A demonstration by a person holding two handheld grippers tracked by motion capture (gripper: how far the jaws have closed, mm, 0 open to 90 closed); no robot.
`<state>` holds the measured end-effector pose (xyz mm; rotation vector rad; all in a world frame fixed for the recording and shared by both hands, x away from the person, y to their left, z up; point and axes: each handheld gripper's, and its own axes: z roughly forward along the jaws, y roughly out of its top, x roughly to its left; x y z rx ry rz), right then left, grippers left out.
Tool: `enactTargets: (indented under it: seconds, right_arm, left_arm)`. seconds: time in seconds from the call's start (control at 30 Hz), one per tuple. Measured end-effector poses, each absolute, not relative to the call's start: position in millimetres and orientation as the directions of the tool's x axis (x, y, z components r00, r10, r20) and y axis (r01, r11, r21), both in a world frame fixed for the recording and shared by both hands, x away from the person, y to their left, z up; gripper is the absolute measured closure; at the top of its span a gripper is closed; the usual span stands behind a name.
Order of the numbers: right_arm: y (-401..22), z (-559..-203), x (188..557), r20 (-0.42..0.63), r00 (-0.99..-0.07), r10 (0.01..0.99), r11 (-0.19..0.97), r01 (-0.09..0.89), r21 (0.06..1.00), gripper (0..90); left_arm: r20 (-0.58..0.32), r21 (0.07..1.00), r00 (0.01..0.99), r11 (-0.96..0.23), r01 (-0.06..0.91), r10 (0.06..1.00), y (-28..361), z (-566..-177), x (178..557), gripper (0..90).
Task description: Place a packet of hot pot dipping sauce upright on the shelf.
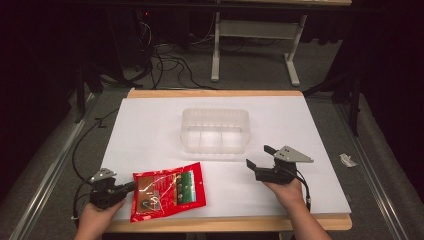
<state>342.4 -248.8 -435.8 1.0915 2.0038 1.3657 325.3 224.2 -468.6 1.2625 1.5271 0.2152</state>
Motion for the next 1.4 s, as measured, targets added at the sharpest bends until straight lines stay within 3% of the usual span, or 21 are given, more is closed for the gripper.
enactTargets:
  seconds: [0.4, 0.7, 0.9, 1.1, 1.4]
  right_arm:
    - [-235, -437, 350, 0.105, -0.600, 0.793, 0.160, 0.370, 0.915, 17.6]
    - [-215, -437, 342, 0.150, -0.660, 0.736, 0.161, 0.386, 0.908, 19.8]
    - [-198, -438, 334, 0.204, -0.682, 0.703, 0.155, 0.426, 0.891, 19.0]
    - [-176, -445, 326, 0.248, -0.704, 0.666, 0.196, 0.486, 0.852, 16.7]
    - [-158, -464, 327, 0.354, -0.714, 0.604, 0.257, 0.595, 0.761, 19.8]
  left_arm:
    - [-0.631, 0.661, 0.201, 0.385, 0.644, 0.749, 224, -467, 310, 90.0]
    - [-0.645, 0.649, 0.304, 0.292, 0.703, 0.701, 208, -466, 301, 88.7]
    - [-0.644, 0.685, 0.314, 0.344, 0.642, 0.698, 211, -459, 305, 80.3]
    - [-0.619, 0.735, 0.259, 0.429, 0.526, 0.742, 218, -458, 317, 79.3]
    - [-0.586, 0.722, 0.273, 0.338, 0.604, 0.763, 208, -472, 320, 80.9]
